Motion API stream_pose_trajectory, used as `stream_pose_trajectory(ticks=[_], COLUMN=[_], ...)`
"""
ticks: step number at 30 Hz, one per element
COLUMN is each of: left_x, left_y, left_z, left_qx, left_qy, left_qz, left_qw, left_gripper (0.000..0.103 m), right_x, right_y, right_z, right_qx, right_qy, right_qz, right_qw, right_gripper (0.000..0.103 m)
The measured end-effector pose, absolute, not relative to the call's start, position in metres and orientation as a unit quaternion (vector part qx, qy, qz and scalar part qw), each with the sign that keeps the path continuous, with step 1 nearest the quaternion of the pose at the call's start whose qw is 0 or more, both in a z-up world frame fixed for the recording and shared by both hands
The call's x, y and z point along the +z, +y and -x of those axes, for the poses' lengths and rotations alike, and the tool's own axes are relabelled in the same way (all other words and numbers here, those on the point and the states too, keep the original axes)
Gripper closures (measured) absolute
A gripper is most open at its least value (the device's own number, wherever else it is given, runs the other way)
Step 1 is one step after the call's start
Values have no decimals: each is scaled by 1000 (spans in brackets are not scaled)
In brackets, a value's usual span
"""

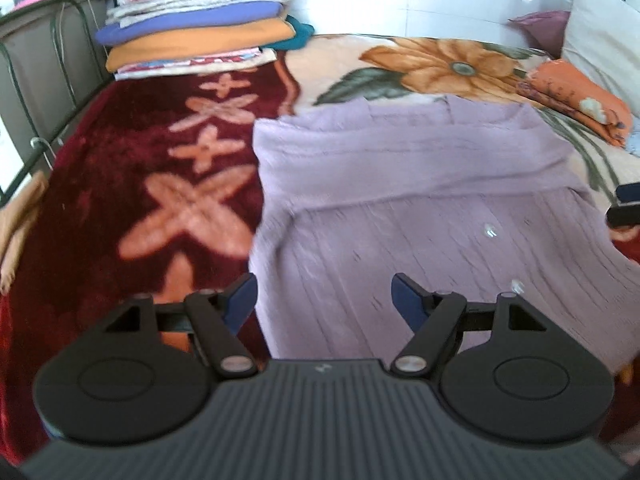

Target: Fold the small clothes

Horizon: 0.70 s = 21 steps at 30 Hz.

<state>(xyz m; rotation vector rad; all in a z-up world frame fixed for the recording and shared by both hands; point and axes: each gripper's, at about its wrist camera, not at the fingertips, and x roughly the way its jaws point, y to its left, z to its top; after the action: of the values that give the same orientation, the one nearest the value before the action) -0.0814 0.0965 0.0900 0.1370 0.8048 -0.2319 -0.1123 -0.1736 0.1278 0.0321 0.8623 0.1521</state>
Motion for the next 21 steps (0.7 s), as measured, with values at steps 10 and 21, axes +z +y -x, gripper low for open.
stream_pose_trajectory(ticks=[10, 21], left_x=[81, 84], left_y=[77, 63], left_z=[131, 169], left_qx=[-153, -237], left_qy=[400, 416], left_qz=[-110, -143], left_qw=[897, 866], left_gripper=[28, 24], right_x=[103, 93], right_y=[-140, -126], right_z=[165, 205], right_qx=[107, 139], right_qy=[453, 485], right_qz=[35, 95], right_qw=[884, 858], right_gripper=[31, 22])
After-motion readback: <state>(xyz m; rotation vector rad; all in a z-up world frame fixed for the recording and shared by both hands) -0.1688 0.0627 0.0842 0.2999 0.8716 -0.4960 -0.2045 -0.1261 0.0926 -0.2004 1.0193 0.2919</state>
